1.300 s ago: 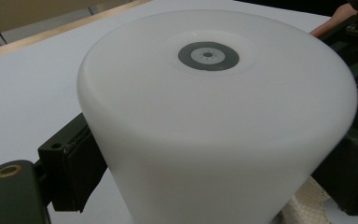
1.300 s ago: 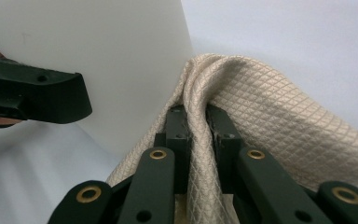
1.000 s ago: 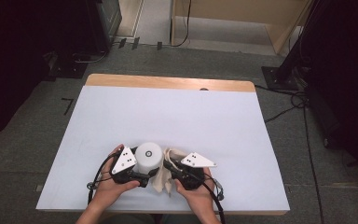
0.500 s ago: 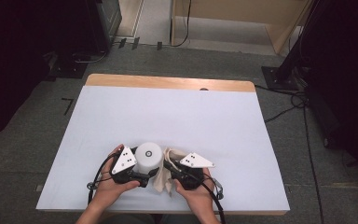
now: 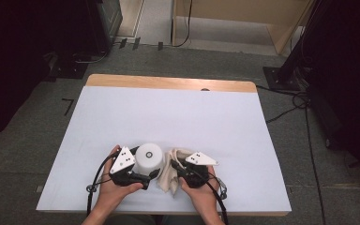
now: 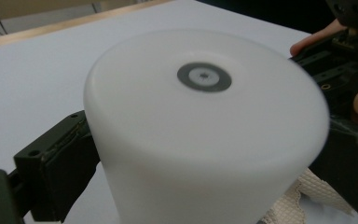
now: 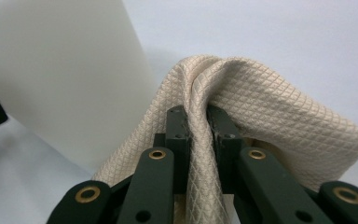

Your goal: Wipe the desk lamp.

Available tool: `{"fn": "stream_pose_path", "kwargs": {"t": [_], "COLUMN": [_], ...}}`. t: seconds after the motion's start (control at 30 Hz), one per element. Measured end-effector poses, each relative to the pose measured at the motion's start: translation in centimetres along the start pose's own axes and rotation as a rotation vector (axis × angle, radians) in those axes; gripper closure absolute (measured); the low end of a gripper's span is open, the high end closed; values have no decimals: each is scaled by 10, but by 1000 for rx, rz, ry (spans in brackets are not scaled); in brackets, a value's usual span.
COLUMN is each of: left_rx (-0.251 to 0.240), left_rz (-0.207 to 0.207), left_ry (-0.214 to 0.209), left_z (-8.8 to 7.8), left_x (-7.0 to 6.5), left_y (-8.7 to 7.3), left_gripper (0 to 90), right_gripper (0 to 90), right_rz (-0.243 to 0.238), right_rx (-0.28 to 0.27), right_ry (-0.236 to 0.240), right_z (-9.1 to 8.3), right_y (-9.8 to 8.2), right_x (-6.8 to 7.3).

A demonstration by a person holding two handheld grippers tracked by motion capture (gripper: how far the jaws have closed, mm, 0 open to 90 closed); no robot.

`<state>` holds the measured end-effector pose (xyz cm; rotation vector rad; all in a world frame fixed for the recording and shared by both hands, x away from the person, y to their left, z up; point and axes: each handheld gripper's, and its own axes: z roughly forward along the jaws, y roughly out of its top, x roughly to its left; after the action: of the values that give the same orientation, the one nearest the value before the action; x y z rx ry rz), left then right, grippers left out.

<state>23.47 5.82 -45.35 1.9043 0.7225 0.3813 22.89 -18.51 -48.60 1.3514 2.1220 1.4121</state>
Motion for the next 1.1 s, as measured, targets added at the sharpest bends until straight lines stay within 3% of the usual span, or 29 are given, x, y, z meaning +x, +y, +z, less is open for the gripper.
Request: {"fn": "stream_pose_path", "kwargs": {"t": [0.07, 0.13, 0.17, 0.2, 0.27, 0.33, 0.47, 0.57, 0.73, 0.8, 0.97, 1.1], "left_rx": [15, 29, 29, 37, 39, 38, 38, 25, 8, -3, -33, -24], "left_rz": [8, -19, -19, -55, -85, -79, -52, -37, 17, 60, 136, 161], "left_ry": [45, 85, 85, 113, 130, 145, 138, 97, -82, -135, -177, -221], "left_z": [1, 4, 4, 5, 7, 6, 4, 2, -1, -3, -3, -4], "left_x": [-8, -13, -13, -14, -14, -15, -14, -8, 10, 14, 17, 18], "left_y": [3, 4, 4, 6, 6, 5, 5, 4, 2, 0, -5, -4], "left_gripper": [5, 0, 0, 0, 6, 66, 78, 82, 85, 86, 86, 86], "right_gripper": [806, 805, 805, 805, 804, 804, 804, 804, 804, 803, 803, 805], "right_rz": [-1, 3, 3, -2, -6, -9, -14, -21, -38, -45, -52, -71], "right_rx": [-3, -3, -3, -4, -5, -5, -8, -18, -59, -75, -124, -192], "right_ry": [-4, -4, -4, -5, -5, -6, -3, 5, 43, 67, 156, 208], "right_z": [-1, -2, -2, -2, -2, -2, -3, -5, -11, -15, -25, -38], "right_y": [1, 1, 1, 1, 1, 1, 2, 3, 8, 11, 19, 30], "right_x": [-2, -2, -2, -2, -2, -1, -1, -2, -3, -3, 6, 18]}}
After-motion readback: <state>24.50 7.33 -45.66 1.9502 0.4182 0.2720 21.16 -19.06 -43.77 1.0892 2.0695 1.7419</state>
